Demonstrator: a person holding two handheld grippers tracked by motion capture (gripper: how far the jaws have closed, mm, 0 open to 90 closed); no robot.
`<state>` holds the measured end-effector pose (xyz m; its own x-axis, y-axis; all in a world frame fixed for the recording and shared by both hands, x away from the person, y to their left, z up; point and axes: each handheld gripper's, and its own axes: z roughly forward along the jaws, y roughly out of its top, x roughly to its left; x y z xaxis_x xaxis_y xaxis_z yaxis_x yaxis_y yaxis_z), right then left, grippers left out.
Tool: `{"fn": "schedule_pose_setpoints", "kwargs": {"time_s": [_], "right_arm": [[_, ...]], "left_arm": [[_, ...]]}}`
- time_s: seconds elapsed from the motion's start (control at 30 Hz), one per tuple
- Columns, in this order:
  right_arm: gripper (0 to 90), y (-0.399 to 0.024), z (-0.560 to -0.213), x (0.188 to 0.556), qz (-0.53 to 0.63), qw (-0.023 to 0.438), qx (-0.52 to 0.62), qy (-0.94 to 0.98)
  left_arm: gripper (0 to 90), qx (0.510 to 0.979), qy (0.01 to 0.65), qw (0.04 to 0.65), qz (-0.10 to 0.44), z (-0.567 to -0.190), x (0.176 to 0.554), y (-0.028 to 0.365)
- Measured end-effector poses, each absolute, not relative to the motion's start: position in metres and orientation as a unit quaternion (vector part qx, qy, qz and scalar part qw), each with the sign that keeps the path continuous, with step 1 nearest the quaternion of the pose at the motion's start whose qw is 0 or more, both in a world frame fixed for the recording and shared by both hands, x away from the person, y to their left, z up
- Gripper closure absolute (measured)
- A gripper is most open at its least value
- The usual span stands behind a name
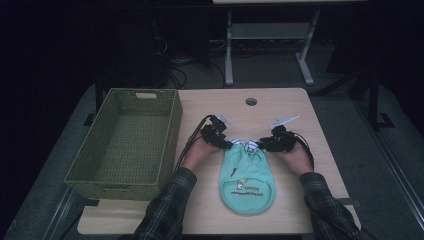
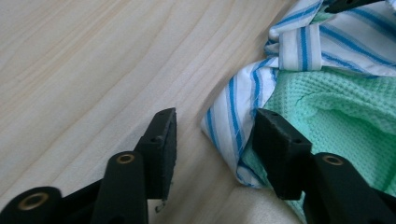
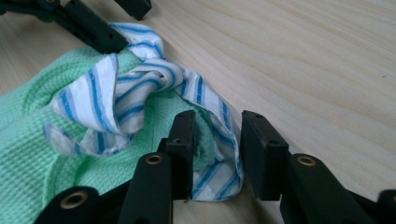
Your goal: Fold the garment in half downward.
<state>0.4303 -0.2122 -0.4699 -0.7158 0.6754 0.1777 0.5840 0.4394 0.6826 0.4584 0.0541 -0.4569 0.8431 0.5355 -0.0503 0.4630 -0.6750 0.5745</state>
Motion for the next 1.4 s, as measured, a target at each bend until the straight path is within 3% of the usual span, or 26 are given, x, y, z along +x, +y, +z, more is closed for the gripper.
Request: {"fn": "schedule_pose_setpoints", "kwargs": {"time_s": [0.3, 0.37, 0.67, 0.83, 1.4], "right_arm": [[81.0, -0.206, -0.468, 0.424, 0.354, 0.084, 0.353, 0.862], [83.3, -0.206, -0.468, 0.425, 0.353, 0.08, 0.354, 0.862], [87.6, -0.206, -0.465, 0.429, 0.351, 0.07, 0.357, 0.863], [87.6, -0.211, -0.459, 0.432, 0.369, 0.067, 0.357, 0.856], [87.3, -0.215, -0.408, 0.427, 0.408, 0.109, 0.332, 0.844]], "left_arm": [[80.6, 0.913, 0.266, 0.305, 0.052, -0.457, 0.455, 0.052], [83.2, 0.912, 0.27, 0.306, 0.047, -0.457, 0.454, 0.052], [86.8, 0.909, 0.287, 0.298, 0.052, -0.454, 0.452, 0.056], [86.9, 0.898, 0.289, 0.326, 0.063, -0.443, 0.45, 0.062], [86.9, 0.871, 0.271, 0.393, 0.115, -0.393, 0.427, 0.07]]}}
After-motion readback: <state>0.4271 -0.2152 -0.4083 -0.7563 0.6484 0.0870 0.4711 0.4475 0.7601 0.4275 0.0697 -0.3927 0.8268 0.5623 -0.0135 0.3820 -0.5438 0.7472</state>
